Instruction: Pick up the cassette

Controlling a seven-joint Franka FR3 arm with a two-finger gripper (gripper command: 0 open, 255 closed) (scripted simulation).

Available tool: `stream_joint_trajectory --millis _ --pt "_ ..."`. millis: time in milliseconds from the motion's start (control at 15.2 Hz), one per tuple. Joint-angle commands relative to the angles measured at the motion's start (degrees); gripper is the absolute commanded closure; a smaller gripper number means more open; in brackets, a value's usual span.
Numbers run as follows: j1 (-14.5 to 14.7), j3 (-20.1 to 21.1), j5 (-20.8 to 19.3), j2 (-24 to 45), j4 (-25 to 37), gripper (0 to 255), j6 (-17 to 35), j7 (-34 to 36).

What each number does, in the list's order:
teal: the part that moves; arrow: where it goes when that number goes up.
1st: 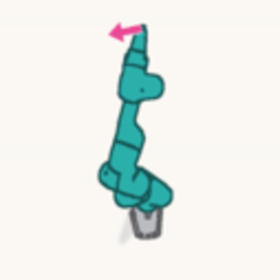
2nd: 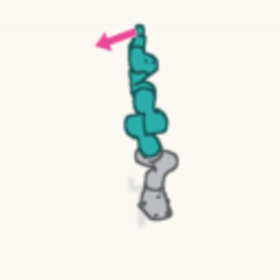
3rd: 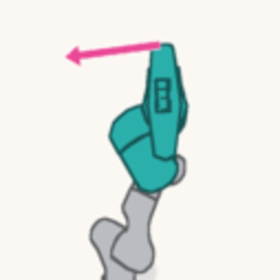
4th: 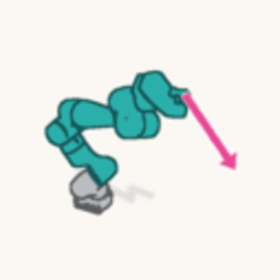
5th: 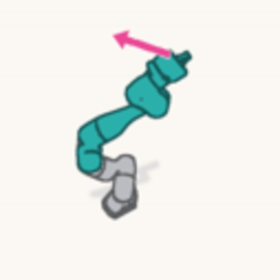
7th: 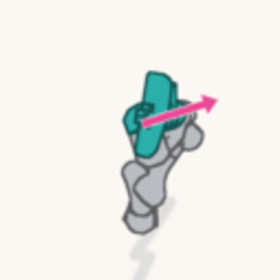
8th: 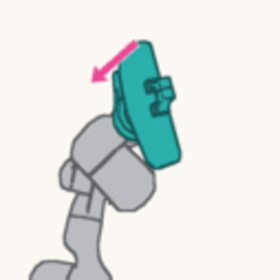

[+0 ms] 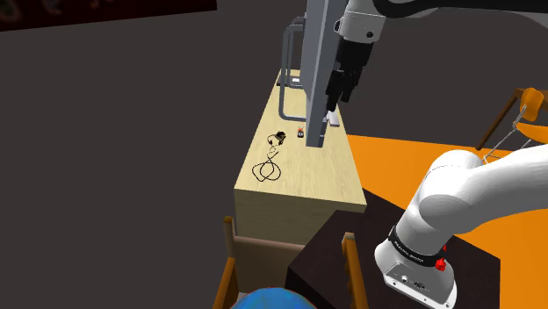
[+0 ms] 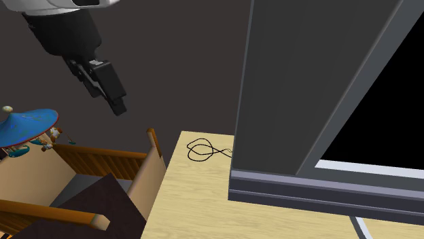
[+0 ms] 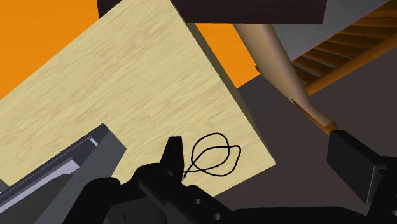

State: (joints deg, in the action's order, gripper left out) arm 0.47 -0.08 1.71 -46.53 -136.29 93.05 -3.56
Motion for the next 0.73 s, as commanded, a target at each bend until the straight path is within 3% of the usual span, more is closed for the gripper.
stream_joint_trajectory --millis 0,660 --pt "0.0 0.0 0.0 0.0 0.0 0 0.0 0.0" --pt "-1.2 0.3 -0.3 15.1 -5.0 0 20.0 1.6"
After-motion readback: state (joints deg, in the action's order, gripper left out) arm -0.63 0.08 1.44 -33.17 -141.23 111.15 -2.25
